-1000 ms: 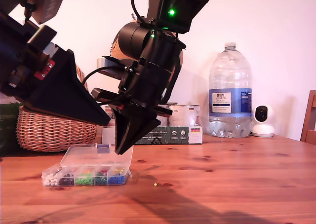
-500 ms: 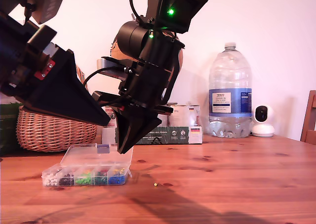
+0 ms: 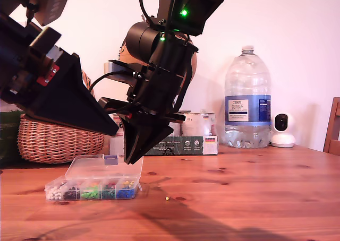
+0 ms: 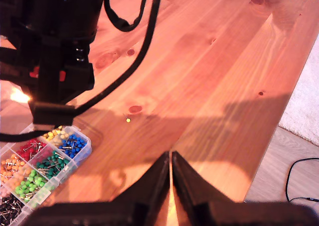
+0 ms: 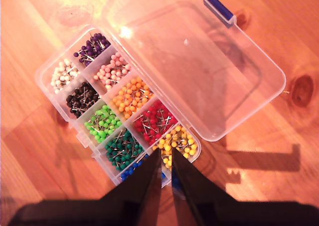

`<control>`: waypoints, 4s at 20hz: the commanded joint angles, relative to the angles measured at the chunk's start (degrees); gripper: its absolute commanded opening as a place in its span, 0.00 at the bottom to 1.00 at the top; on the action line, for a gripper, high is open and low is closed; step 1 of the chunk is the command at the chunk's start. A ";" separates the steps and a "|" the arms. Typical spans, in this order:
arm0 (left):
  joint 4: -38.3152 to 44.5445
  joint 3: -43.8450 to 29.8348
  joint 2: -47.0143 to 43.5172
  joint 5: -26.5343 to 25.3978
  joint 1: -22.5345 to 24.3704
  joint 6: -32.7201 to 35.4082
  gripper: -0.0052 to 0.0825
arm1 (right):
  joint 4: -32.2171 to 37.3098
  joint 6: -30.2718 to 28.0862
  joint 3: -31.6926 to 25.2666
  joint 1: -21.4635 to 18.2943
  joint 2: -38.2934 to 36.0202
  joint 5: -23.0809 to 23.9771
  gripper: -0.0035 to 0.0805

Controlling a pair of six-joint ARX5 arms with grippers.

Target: Sort the loose pins on the table into their correct compartments

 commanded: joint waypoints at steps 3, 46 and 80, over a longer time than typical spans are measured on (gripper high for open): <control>0.24 -1.11 0.61 0.09 -0.07 0.22 0.03 | 0.37 -0.04 -0.22 0.59 1.44 0.00 0.09; 0.24 -1.11 0.61 0.11 -0.07 0.22 0.03 | -20.63 15.45 0.17 -2.32 -2.21 2.03 0.13; 0.24 -1.11 0.61 0.09 -0.07 0.22 0.03 | -18.38 19.82 0.17 0.22 1.22 4.28 0.13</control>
